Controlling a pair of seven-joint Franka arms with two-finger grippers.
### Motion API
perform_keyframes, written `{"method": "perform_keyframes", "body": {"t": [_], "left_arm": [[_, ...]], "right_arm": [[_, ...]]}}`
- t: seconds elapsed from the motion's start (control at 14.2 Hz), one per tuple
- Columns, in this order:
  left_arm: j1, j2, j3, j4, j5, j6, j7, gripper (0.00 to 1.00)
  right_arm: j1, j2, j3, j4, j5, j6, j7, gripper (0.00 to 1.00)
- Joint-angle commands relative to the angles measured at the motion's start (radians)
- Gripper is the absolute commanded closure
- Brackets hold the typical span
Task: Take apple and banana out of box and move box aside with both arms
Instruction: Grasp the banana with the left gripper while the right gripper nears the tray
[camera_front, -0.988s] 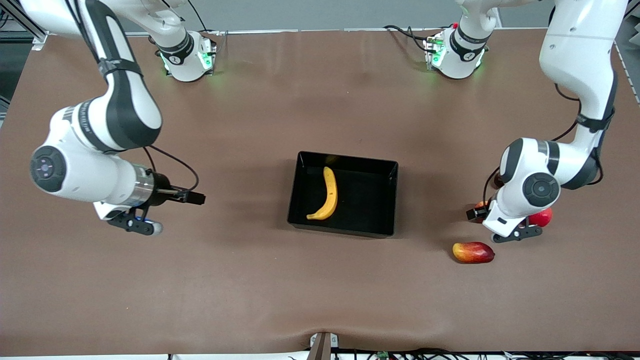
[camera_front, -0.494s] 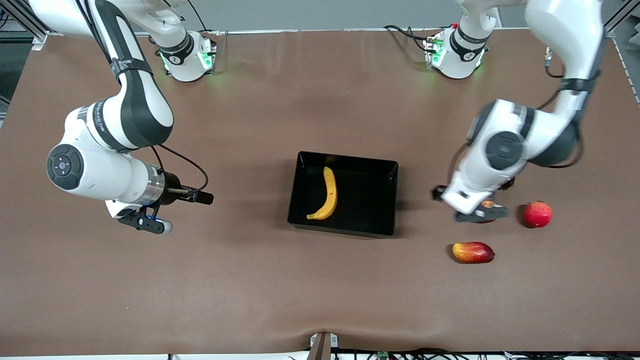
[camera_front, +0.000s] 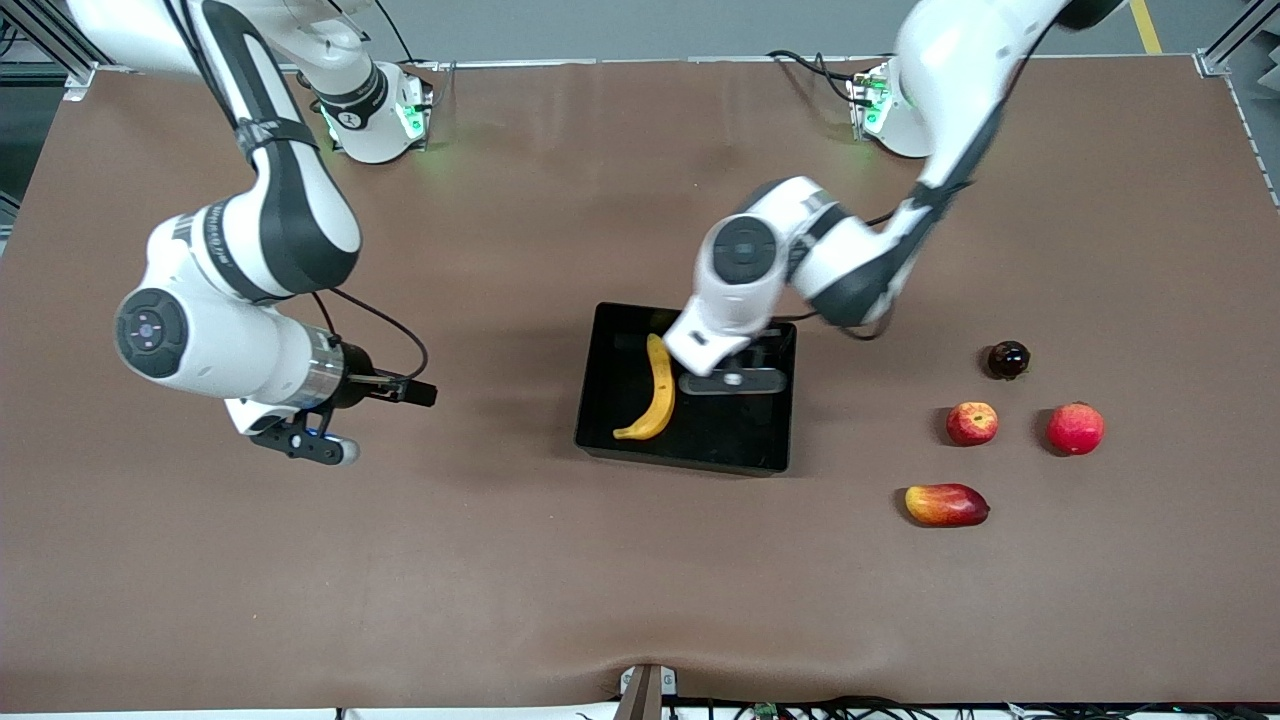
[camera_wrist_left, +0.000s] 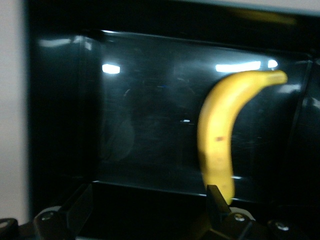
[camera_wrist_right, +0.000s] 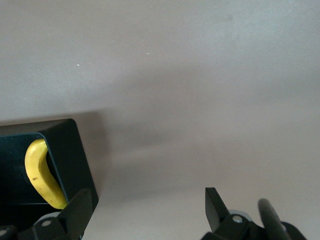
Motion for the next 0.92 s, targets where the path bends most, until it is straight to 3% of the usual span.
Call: {"method": "perform_keyframes", "body": {"t": [0.0,0.28,0.49,0.56,0.71,0.85], "left_arm": [[-0.060,0.144,0.027,0.171,0.039,-0.012,-0.010,0.02],[-0.163,0.221,0.141,0.214,0.034,0.114,-0.038,0.02],[-0.173,0.263,0.144,0.215,0.036,0.167,-0.040,0.10],[-0.173,0.269,0.144,0.215,0.036,0.171,-0.038,0.19],[-0.175,0.275,0.144,0.212,0.039,0.171,-0.035,0.48],[-0.180,0.280,0.144,0.212,0.039,0.171,-0.036,1.00]], "right_arm": [[0.030,-0.014,-0.006,-0.061,0.006,0.061,0.019,0.00],[0.055,-0.014,-0.006,-0.079,0.006,0.078,0.048,0.00],[0.064,-0.016,-0.006,-0.106,0.006,0.112,0.059,0.00],[0.072,-0.016,-0.006,-0.106,0.006,0.113,0.089,0.00],[0.095,-0.014,-0.008,-0.106,0.006,0.136,0.123,0.00],[0.099,-0.013,-0.006,-0.107,0.006,0.146,0.123,0.05]]}}
